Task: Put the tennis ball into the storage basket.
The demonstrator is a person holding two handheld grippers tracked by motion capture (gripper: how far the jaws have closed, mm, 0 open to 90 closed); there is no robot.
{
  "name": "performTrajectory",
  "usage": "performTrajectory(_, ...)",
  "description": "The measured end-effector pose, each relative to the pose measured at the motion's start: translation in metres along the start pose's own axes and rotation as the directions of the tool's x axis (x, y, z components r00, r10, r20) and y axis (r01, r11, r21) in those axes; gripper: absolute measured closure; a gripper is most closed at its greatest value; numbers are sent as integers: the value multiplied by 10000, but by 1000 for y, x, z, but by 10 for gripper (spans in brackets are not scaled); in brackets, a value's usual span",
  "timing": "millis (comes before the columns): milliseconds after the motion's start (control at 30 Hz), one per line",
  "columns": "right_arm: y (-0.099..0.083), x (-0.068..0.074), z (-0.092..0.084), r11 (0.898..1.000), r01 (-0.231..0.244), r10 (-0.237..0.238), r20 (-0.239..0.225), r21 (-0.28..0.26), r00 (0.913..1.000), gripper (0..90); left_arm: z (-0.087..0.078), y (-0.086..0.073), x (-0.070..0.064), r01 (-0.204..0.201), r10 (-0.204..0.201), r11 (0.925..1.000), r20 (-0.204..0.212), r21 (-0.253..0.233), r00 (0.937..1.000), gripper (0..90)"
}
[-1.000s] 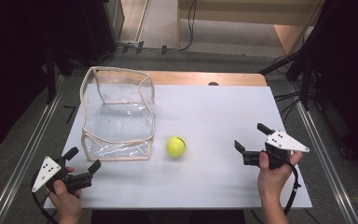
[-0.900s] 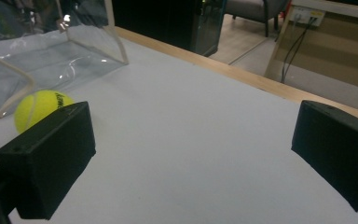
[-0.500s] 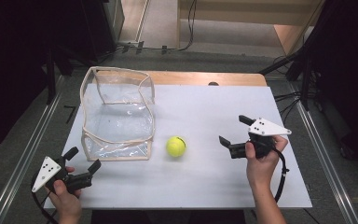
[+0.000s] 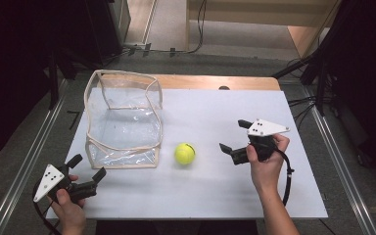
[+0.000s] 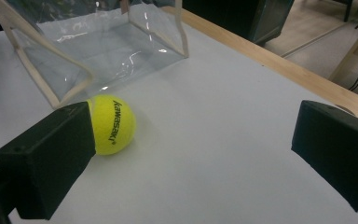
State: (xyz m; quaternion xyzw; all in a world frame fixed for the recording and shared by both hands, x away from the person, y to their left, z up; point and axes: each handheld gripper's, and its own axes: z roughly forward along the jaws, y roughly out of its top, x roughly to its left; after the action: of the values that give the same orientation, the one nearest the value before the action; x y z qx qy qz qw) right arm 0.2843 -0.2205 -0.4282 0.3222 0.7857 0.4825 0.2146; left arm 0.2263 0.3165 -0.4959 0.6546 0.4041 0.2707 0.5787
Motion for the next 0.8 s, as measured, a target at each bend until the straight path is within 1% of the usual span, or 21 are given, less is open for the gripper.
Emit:
performTrajectory(67,2,1,3,9999,79,-78,-136,119,9999,0,0,0,0,-4,4,10000,-4,6,10000,0)
performTrajectory(200,7,4,8,9996,110,-95,-563,264,9984,0,0,0,0,-15,15,10000,-9,18,10000,0)
performTrajectory(233,7,4,8,9996,110,-95,-563,264,9984,0,0,0,0,-15,15,10000,-9,18,10000,0)
performTrajectory(400,11,7,13,9990,203,-168,-875,394,9960,0,0,0,0,-6,6,10000,12,-9,10000,0)
performTrajectory(467,12,7,14,9988,198,-157,-911,443,9957,0,0,0,0,-7,7,10000,12,-8,10000,0)
performTrajectory(500,13,8,15,9986,270,-226,-979,444,9949,0,0,0,0,-12,12,10000,14,-6,10000,0)
performTrajectory(800,19,12,22,9966,433,-329,-1417,705,9894,0,0,0,0,-4,4,10000,24,-10,10000,0)
